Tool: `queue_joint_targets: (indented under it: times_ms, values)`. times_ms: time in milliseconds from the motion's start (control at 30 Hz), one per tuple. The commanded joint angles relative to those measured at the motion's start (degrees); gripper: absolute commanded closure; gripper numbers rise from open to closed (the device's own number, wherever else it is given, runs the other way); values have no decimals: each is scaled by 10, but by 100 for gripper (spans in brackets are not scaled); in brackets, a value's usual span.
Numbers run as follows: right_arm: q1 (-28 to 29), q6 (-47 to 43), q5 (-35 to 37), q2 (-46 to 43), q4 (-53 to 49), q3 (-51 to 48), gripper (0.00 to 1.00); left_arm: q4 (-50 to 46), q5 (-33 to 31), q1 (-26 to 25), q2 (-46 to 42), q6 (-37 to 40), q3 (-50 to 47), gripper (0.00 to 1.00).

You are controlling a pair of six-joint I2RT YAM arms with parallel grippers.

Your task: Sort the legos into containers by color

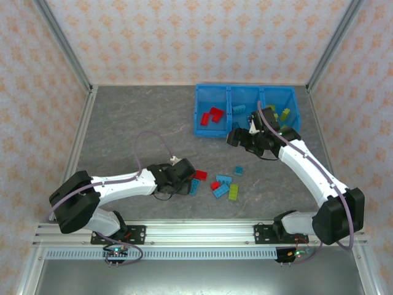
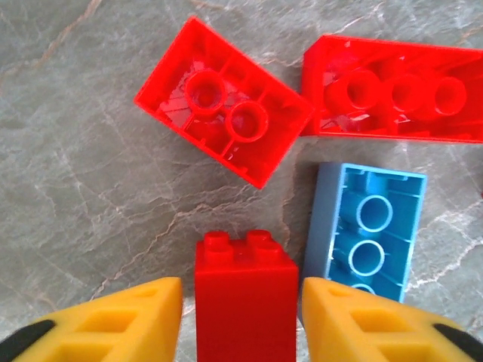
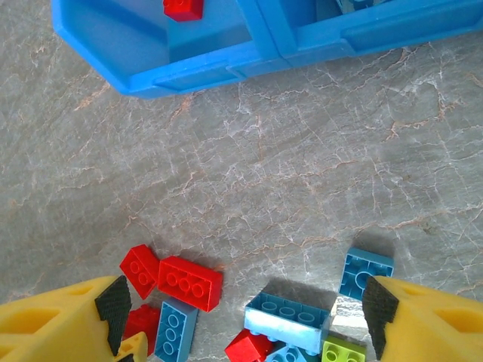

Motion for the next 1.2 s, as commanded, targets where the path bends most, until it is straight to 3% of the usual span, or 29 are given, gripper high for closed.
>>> queue_joint_targets:
  times_ms: [0,167,333,467,567,733,867,1033,1167]
  values:
    - [5,6,3,-19,-12,-3,17,20,-28,-2,9,-6,-13,57]
    - [6,8,-1,-24,-7,-4,17,28,-25,-2,40,-6,-18,58]
    - [6,9,-3,-28,-16,6,17,21,-30,-2,19,-6,-9,73]
    - [13,16,-31,-48,-4,6,17,-31,-59,-2,-43,34,74,75]
    - [20,34,-63,-73,27,-5,16,-44,-99,0,-40,100,180,76]
    - [22,56,-58,-111,45,-23,16,-36,-131,46,102,209,375,78]
    - [23,61,-34,-138,23,-30,16,-28,-137,94,247,243,539,78]
    - [23,66,-14,-170,5,-47,16,-97,-144,125,453,277,797,78]
    - [23,65,-3,-189,-8,-56,16,-130,-141,144,545,288,930,75]
